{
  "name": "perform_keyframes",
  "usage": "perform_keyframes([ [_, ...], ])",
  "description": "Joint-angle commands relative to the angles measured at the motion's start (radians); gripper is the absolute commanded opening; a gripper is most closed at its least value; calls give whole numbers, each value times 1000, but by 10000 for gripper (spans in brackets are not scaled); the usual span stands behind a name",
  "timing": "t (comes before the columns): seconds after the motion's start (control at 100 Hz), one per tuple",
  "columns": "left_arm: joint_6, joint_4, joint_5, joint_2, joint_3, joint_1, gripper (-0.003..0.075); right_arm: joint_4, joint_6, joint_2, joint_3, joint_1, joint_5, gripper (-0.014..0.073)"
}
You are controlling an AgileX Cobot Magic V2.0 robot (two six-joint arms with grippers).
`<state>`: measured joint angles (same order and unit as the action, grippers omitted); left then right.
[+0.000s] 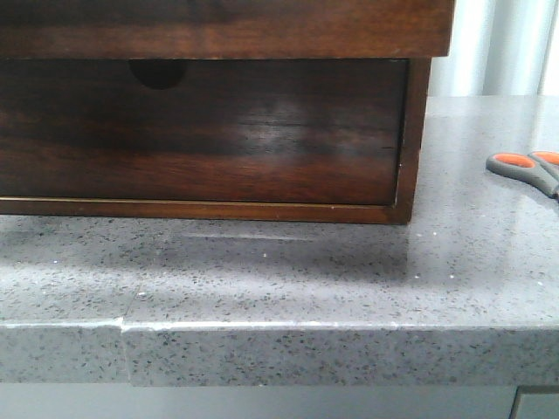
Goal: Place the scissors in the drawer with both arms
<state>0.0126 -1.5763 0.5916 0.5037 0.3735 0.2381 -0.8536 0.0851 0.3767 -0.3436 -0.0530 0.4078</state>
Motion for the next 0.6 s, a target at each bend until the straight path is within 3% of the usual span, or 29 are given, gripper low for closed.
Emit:
perform_keyframes([
  [0.0, 29, -60, 35, -19, 50, -3, 209, -8, 6, 14, -34, 1, -51, 436],
  [0.1, 29, -60, 39, -23, 50, -3, 424, -8, 6, 14, -34, 1, -47, 436],
  [0.2, 33, -44, 28, -52, 50, -3, 522, -8, 6, 14, -34, 1, -32, 436],
  [0.45, 3, 5, 9, -204, 52, -3, 508, -6, 6, 14, -37, 1, -21, 436],
  [0.59, -19, 5, 16, -260, 53, -3, 412, 32, 6, 32, -65, 1, -7, 436],
])
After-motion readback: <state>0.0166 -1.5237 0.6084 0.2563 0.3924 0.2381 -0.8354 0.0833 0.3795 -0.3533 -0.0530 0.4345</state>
